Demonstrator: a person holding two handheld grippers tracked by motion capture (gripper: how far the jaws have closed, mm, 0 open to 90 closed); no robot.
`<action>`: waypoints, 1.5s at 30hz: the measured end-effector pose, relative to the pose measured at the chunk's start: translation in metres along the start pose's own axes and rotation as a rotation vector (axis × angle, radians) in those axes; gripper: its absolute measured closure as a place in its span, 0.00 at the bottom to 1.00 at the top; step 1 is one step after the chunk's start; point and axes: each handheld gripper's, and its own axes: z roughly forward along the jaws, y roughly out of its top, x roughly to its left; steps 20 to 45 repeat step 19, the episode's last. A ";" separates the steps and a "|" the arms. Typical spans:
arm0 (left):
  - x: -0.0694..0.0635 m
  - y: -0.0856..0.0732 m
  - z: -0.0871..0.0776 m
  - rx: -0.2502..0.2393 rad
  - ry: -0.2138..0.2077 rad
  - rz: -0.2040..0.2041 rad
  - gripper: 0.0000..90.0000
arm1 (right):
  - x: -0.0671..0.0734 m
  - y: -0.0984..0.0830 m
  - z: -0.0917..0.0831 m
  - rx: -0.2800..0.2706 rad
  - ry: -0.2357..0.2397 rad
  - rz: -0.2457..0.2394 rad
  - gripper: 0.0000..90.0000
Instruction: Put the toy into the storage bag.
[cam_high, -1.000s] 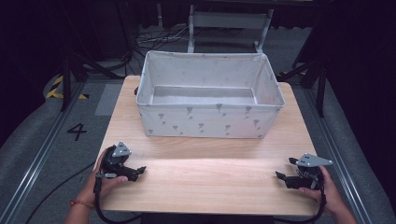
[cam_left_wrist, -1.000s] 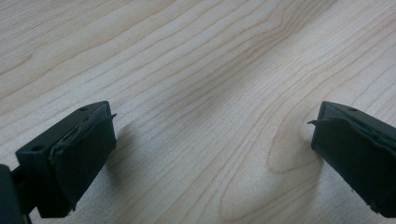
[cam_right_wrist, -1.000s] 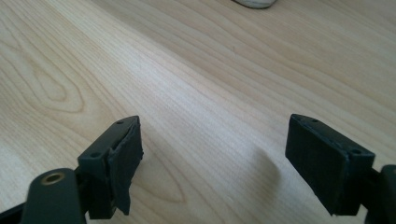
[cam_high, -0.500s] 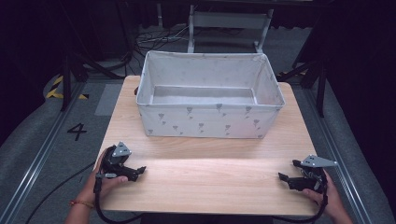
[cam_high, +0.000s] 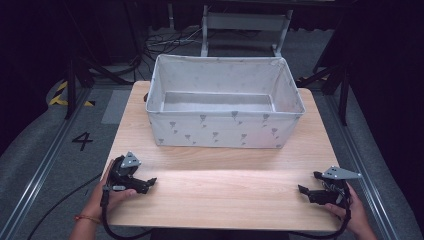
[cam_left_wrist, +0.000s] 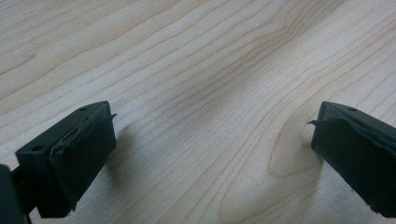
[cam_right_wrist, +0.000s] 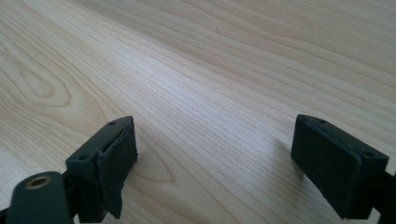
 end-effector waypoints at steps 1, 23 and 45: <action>0.000 0.000 0.000 0.000 0.000 0.000 0.00 | 0.000 0.000 0.000 0.000 0.000 0.000 0.16; 0.004 0.001 0.001 -0.005 0.062 -0.072 0.00 | -0.002 0.001 0.002 0.023 -0.033 0.027 0.04; 0.004 0.001 0.001 -0.005 0.062 -0.072 0.00 | -0.002 0.001 0.002 0.023 -0.033 0.027 0.04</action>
